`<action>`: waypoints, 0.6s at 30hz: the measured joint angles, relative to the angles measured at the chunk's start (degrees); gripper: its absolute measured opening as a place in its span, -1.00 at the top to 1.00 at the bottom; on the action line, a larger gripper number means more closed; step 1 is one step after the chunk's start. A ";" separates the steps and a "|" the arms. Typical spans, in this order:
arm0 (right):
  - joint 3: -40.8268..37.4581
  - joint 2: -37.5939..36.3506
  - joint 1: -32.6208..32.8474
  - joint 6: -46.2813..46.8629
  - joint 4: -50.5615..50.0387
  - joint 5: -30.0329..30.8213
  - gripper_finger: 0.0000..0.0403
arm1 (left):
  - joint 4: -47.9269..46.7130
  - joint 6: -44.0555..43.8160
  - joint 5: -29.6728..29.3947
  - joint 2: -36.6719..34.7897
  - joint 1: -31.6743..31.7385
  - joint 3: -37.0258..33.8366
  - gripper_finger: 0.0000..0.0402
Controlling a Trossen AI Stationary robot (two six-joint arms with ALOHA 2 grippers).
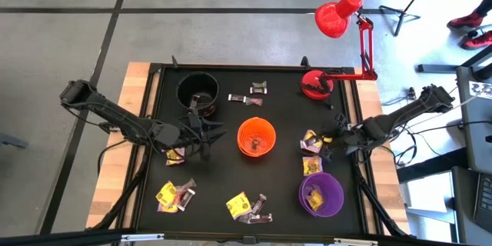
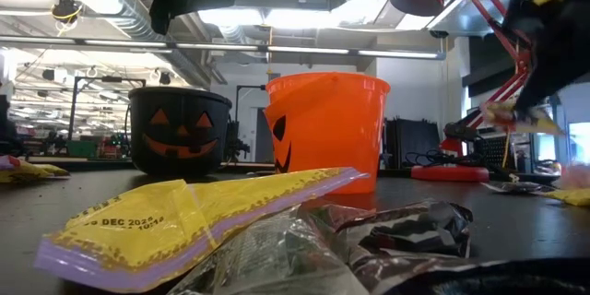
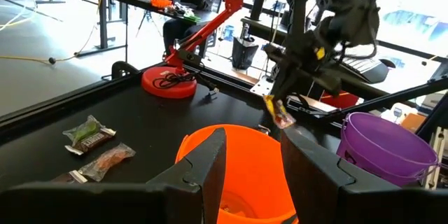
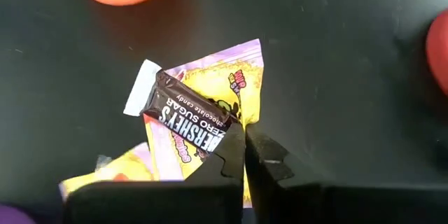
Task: Sort candy
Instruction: Put the brown chocolate bar into the black bucket
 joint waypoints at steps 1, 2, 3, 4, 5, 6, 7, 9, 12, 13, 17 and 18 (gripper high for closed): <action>1.18 -0.20 0.00 -0.39 -1.00 0.09 1.00 | 0.00 0.00 0.00 0.00 0.00 0.00 0.36; 2.31 -0.40 0.00 -0.70 -1.77 0.29 1.00 | 0.00 0.00 0.00 0.00 0.00 0.00 0.36; 3.35 -0.63 0.00 -0.90 -2.70 0.73 1.00 | 0.00 0.00 0.00 0.00 0.00 0.00 0.36; 4.28 -0.77 0.00 -1.03 -3.65 1.11 1.00 | 0.00 0.00 0.00 0.00 0.00 0.00 0.36; 5.01 -0.90 0.00 -1.10 -4.23 1.28 1.00 | -0.02 0.00 0.00 0.00 0.00 0.01 0.36; 5.70 -1.08 0.00 -1.42 -4.55 1.58 1.00 | -0.08 0.00 0.00 0.01 0.00 0.01 0.36; 6.16 -1.31 0.00 -2.03 -4.65 1.67 1.00 | -0.16 0.00 0.00 0.02 0.00 0.02 0.36; 6.40 -1.67 0.00 -2.40 -4.85 1.55 1.00 | -0.28 0.00 0.00 0.02 0.00 0.02 0.36; 6.28 -1.56 0.00 -2.28 -5.80 1.32 1.00 | -0.33 0.01 -0.02 0.02 0.00 0.02 0.36; 6.25 -1.46 0.00 -1.97 -6.42 1.69 1.00 | -0.33 0.01 -0.02 0.02 0.00 0.02 0.36; 6.24 0.87 -0.01 -0.96 -6.11 5.71 1.00 | -0.35 0.02 -0.02 0.02 0.00 0.02 0.36; 6.21 1.53 -0.02 -0.72 -5.99 6.51 1.00 | -0.37 0.02 -0.02 0.02 0.00 0.02 0.36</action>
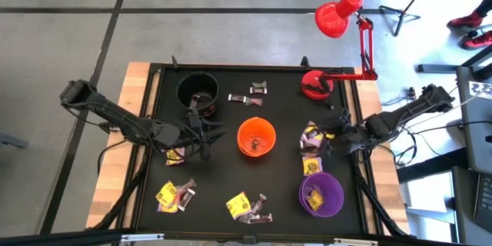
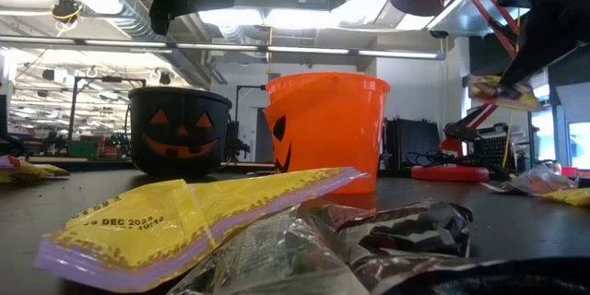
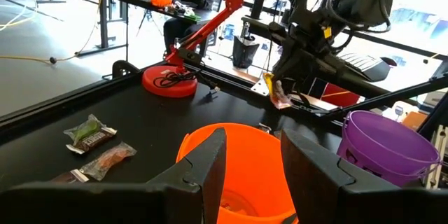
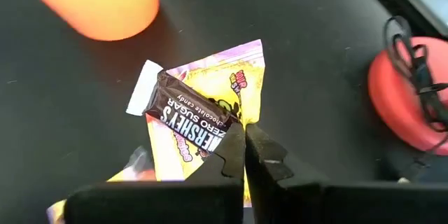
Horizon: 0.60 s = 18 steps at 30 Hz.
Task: Sort candy
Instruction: Put the brown chocolate bar into the black bucket
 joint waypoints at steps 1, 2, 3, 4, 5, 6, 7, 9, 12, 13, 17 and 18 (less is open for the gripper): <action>0.00 0.66 0.00 0.27 0.06 0.90 1.00 | -0.02 0.00 0.00 0.00 -0.02 0.00 0.36; 0.00 1.28 0.00 0.36 0.13 1.82 1.00 | 0.00 0.00 0.00 0.08 0.00 0.00 0.36; 0.00 2.10 0.00 0.36 0.16 2.78 1.00 | 0.06 0.00 -0.03 0.30 0.00 0.00 0.36; 0.00 3.13 0.00 0.33 0.31 3.62 1.00 | 0.03 0.00 -0.03 0.47 0.00 0.00 0.36; 0.00 4.11 0.00 0.31 0.41 4.30 1.00 | -0.14 0.00 -0.02 0.60 -0.01 0.00 0.36; -0.02 5.03 0.00 0.25 0.35 5.04 1.00 | -0.09 0.00 -0.03 0.84 0.00 0.00 0.36; -0.01 5.95 0.00 0.05 0.37 5.49 1.00 | 0.07 -0.01 -0.04 1.16 0.00 0.01 0.36; -0.02 7.91 0.00 -0.15 0.39 5.97 1.00 | -0.11 -0.03 0.00 1.86 0.00 0.02 0.36; 0.00 10.71 0.00 -0.34 0.39 5.96 0.99 | -0.02 -0.46 -0.02 2.91 0.00 0.02 0.36; -0.02 11.51 0.00 -0.52 0.39 5.95 0.97 | 0.08 -0.47 0.00 3.28 0.00 0.02 0.36; 0.00 14.02 0.00 -1.66 0.52 5.46 0.89 | 0.20 -0.72 0.02 4.22 0.00 0.02 0.36; -0.01 14.44 0.00 -1.68 0.58 5.38 0.86 | 0.18 -0.91 0.02 4.24 0.00 0.02 0.36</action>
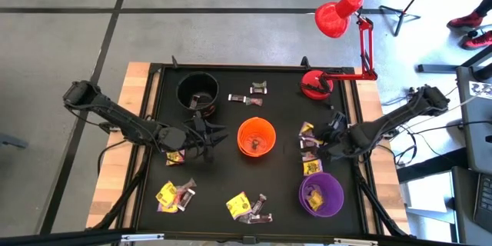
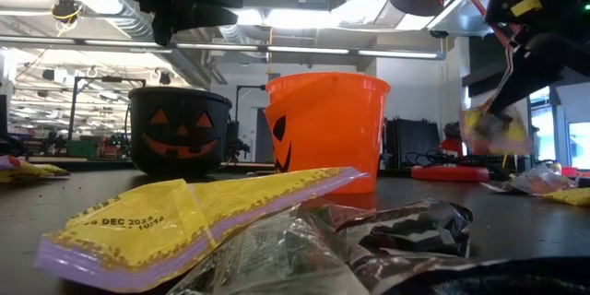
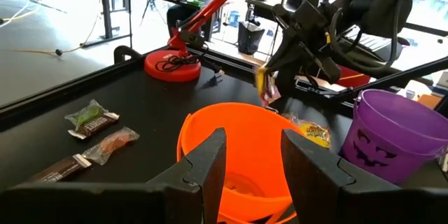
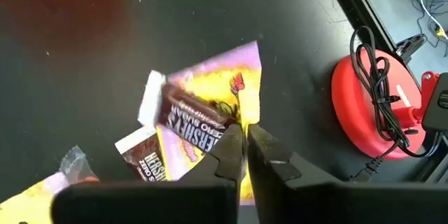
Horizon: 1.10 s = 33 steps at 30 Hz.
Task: Sort candy
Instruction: Put the brown chocolate bar into the black bucket
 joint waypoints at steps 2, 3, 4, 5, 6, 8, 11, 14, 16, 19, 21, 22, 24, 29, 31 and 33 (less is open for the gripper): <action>0.00 0.40 0.00 -0.17 0.03 -0.33 0.80 | 0.19 -0.08 -0.02 0.00 0.00 0.00 0.36; 0.00 0.53 0.00 -0.19 0.11 -0.33 0.77 | 0.20 -0.13 -0.02 0.00 0.00 0.00 0.36; 0.01 0.58 0.00 -0.34 0.23 -0.33 0.75 | 0.19 -0.14 0.00 0.00 -0.01 0.00 0.36; -0.02 0.58 0.00 -0.41 0.30 -0.33 0.73 | 0.19 -0.14 0.00 0.00 0.00 0.00 0.36; 0.00 0.58 0.00 -0.69 0.36 -0.31 0.71 | 0.19 -0.15 -0.02 0.00 0.00 0.00 0.36; 0.00 0.58 0.00 -1.47 0.36 -0.33 0.68 | 0.19 -0.16 0.00 0.00 -0.02 0.00 0.36; -0.01 0.58 0.00 -1.91 0.37 -1.12 0.68 | 0.19 -0.16 -0.02 0.00 0.00 0.00 0.36; 0.01 0.58 -0.02 -3.32 0.44 -4.44 0.69 | 0.17 -0.14 0.00 0.00 0.00 0.00 0.36; -0.01 0.58 -0.02 -4.51 1.13 -5.78 0.69 | 0.14 -0.16 0.00 0.00 0.00 0.00 0.36; 0.00 0.58 -0.03 -7.15 3.56 -6.98 0.69 | -0.01 -0.14 0.00 0.00 -0.02 0.00 0.36; 0.01 0.58 -0.48 -8.96 5.63 -7.77 0.69 | 0.00 -0.14 0.00 0.00 0.00 0.00 0.36; -0.01 0.58 -1.06 -9.22 6.54 -8.36 0.69 | 0.01 -0.14 0.01 0.00 0.00 0.00 0.36; 0.01 0.58 -2.93 -11.05 7.21 -10.31 0.66 | 0.01 -0.14 0.14 0.00 0.00 0.00 0.36; 0.00 0.58 -9.11 -16.48 7.87 -14.68 0.46 | 0.01 -0.14 0.22 0.00 0.00 0.00 0.36; 0.01 0.58 -11.34 -18.24 8.91 -17.42 0.37 | -0.01 -0.14 0.22 0.00 0.00 0.00 0.36; -0.02 0.58 -13.01 -19.94 10.73 -20.23 0.29 | -0.14 -0.14 0.23 0.00 0.00 0.00 0.36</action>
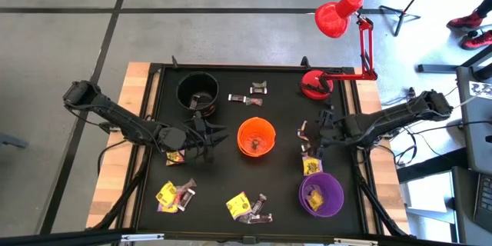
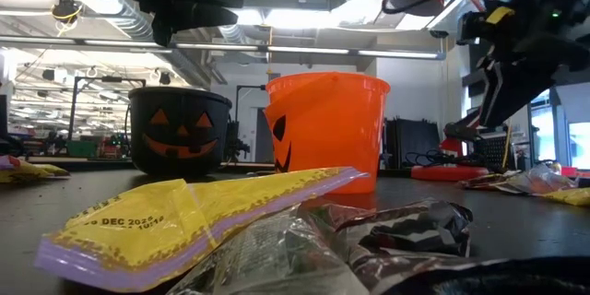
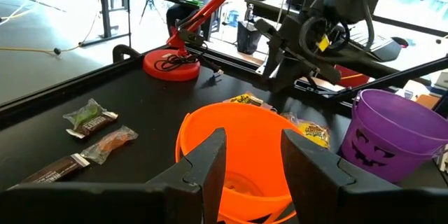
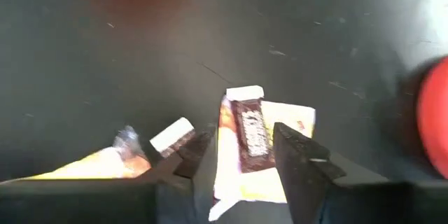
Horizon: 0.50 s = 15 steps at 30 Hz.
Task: Sort candy
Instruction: Put the brown chocolate bar into the black bucket
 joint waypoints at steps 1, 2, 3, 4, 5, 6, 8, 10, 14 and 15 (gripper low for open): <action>0.02 0.00 -0.66 -0.89 0.72 -1.05 0.25 | -0.04 0.00 -0.01 0.00 0.00 0.00 0.36; 0.00 0.00 -1.19 -1.27 1.21 -1.77 0.22 | -0.02 0.00 0.01 0.00 -0.01 0.00 0.36; 0.02 0.00 -1.65 -1.63 1.48 -2.26 0.20 | -0.03 0.00 0.01 -0.02 -0.02 0.00 0.36; 0.02 0.00 -2.14 -2.14 1.46 -2.71 0.18 | -0.05 0.03 0.01 -0.02 -0.01 0.00 0.36; -0.02 0.07 -2.58 -2.49 1.37 -2.76 0.17 | -0.05 0.24 0.01 -0.02 0.00 0.00 0.36; -0.26 0.33 -3.01 -2.65 1.77 -2.73 0.16 | -0.05 0.49 0.01 -0.02 0.00 0.00 0.36; -1.81 0.51 -4.09 -2.97 3.00 -3.25 0.16 | -0.09 0.61 0.01 -0.02 -0.07 0.00 0.36; -4.14 0.96 -5.44 -3.69 5.51 -5.11 0.16 | -0.12 0.63 0.01 -0.02 -0.07 0.00 0.36; -8.82 2.22 -8.37 -4.13 10.59 -7.80 0.16 | -0.36 0.63 0.02 -0.04 -0.07 0.00 0.36; -9.69 2.37 -9.01 -4.13 11.82 -7.81 0.16 | -0.54 0.63 0.03 -0.04 -0.07 0.00 0.36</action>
